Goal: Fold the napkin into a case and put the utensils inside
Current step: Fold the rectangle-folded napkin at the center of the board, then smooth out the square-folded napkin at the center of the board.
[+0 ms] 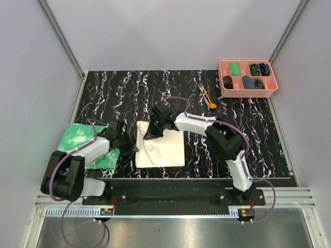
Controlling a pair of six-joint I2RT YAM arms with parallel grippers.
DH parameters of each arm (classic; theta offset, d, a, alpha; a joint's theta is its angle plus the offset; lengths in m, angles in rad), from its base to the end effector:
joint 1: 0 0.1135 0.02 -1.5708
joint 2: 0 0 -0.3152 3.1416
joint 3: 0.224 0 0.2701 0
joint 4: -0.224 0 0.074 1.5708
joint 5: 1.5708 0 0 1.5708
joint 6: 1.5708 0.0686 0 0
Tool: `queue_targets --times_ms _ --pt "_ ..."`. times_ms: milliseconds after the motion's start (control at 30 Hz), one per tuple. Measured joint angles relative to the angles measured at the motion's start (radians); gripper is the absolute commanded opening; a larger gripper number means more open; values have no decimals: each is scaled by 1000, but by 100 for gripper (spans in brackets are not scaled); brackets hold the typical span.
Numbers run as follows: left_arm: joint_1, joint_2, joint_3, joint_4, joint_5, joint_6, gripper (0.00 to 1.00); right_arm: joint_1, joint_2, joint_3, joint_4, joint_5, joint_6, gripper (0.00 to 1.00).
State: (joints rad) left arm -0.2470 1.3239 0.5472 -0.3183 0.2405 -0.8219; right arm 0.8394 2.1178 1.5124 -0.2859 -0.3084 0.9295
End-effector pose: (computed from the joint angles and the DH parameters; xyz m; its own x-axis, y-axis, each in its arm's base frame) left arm 0.2261 -0.0739 0.1523 -0.8383 -0.5222 -0.1568 -0.3976 0.7822 -0.4796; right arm 0.3333 0.4026 0.1738 -0.9811 0.0499 -0.1867 -0.0841 0.7597 0.6448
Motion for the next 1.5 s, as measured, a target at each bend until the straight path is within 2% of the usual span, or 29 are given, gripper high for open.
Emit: queue_targets --times_ms 400,533,567,633,700,800,933,1000,1100,1133,1233,1400,1500 --pt "-3 -9 -17 25 0 -13 10 -8 31 8 26 -11 22 0" --pt "-7 -30 -23 20 -4 -13 18 -12 42 10 54 -55 16 27" --pt "-8 -44 -26 15 -7 -13 20 -13 46 10 62 -76 10 37" --pt "-8 -102 -27 -21 -18 -14 27 -19 47 10 69 -122 -3 41" --pt "-7 -175 -24 -61 -29 -12 35 -29 43 8 89 -170 -16 53" --pt "-4 -314 8 -146 -61 -4 41 -59 -16 -49 105 -220 -43 59" --pt "0 -437 86 -190 -68 19 40 -129 -200 -180 116 -269 -81 59" --pt "2 -433 119 -179 -33 35 32 -174 -318 -266 131 -283 -103 58" --pt "-25 -343 132 -151 26 58 27 -220 -448 -388 152 -284 -139 47" --pt "-41 -304 131 -143 41 65 27 -224 -472 -423 154 -285 -149 37" --pt "-83 -201 97 -122 73 73 24 -218 -492 -523 177 -306 -160 22" --pt "-99 -123 41 -92 89 79 15 -214 -491 -757 303 -357 -111 20" --pt "-98 -85 10 -72 80 79 14 -214 -491 -845 343 -364 -103 20"
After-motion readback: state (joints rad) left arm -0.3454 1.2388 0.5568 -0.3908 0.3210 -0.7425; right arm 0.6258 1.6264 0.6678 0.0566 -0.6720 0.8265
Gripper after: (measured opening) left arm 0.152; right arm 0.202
